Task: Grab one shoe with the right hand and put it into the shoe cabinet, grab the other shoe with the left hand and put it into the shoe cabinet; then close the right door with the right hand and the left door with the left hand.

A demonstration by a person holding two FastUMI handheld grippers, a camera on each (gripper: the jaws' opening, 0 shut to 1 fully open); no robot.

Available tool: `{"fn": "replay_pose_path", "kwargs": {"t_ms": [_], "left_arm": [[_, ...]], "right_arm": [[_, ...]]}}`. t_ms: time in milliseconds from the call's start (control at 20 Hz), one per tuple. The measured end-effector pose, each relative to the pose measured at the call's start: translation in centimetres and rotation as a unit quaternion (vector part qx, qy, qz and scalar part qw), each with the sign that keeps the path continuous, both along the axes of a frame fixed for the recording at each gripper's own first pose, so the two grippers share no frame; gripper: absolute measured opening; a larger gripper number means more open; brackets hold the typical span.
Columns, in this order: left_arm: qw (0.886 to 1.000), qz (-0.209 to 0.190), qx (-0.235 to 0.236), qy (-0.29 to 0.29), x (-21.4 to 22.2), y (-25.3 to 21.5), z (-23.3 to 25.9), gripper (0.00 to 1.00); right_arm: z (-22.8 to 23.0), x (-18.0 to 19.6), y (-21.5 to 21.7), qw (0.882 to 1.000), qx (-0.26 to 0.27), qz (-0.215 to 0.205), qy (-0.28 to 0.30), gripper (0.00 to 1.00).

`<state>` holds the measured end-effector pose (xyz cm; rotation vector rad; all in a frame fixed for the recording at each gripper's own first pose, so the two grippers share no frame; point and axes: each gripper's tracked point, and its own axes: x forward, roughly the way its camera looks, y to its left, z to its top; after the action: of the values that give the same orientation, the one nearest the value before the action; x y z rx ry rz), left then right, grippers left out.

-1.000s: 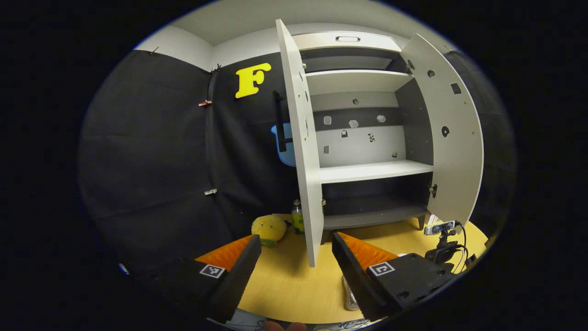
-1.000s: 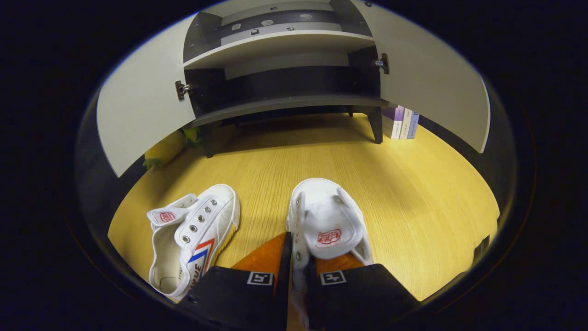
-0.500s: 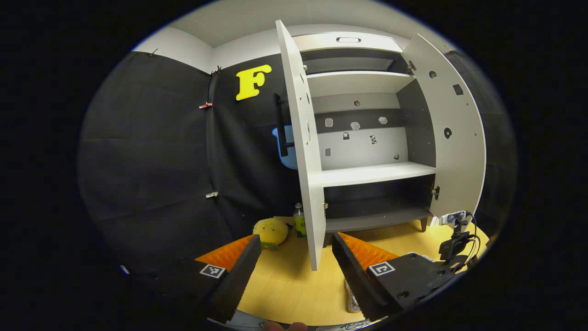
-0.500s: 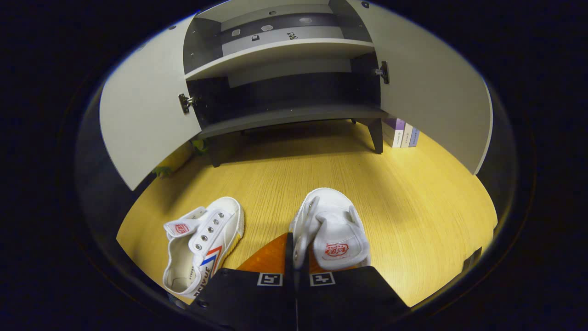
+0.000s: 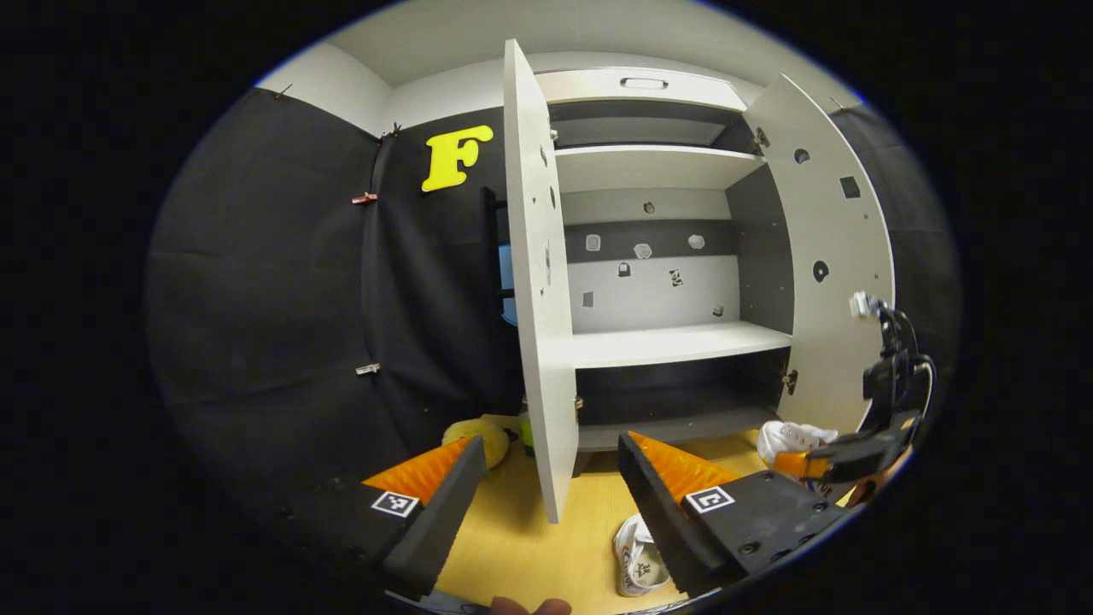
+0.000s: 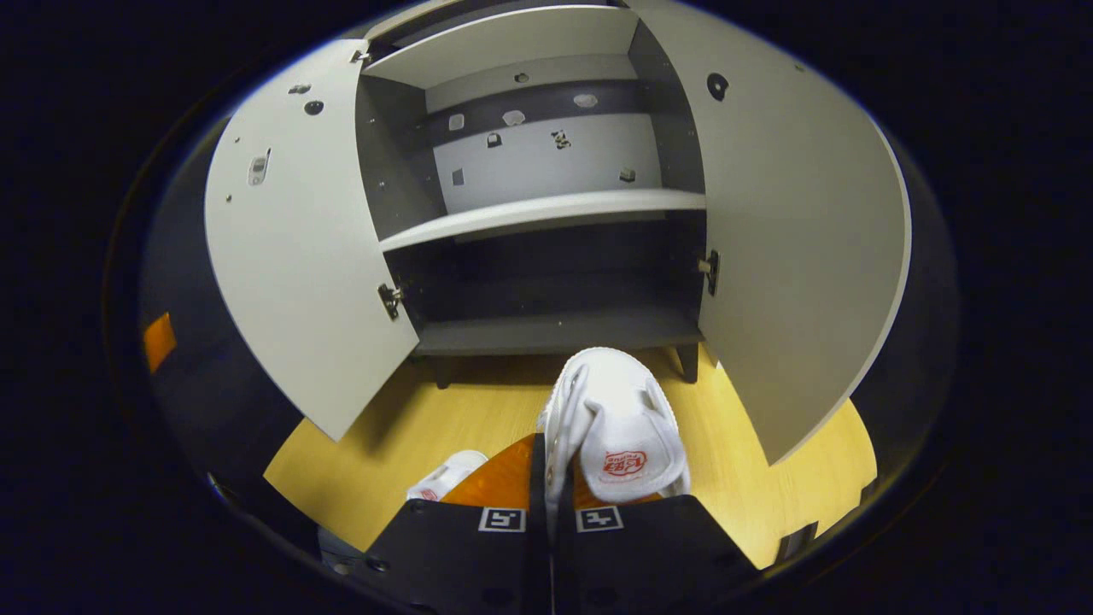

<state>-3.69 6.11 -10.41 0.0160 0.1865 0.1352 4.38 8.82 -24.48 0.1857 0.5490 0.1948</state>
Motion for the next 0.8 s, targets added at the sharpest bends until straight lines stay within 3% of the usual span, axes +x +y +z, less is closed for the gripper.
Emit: {"fn": "replay_pose_path", "kwargs": {"t_ms": [500, 800], "left_arm": [[0.999, -0.04, -0.015, -0.012, 1.8, -2.3, 0.0, 0.97], [0.999, -0.035, -0.02, -0.014, 2.2, -2.0, -0.1, 0.97]], "right_arm": [[17.0, 13.1, -0.2, 0.997, 0.001, -0.008, -0.083, 0.07], [19.3, 23.1, 0.7, 0.996, -0.027, 0.001, -0.08, 0.06]]}}
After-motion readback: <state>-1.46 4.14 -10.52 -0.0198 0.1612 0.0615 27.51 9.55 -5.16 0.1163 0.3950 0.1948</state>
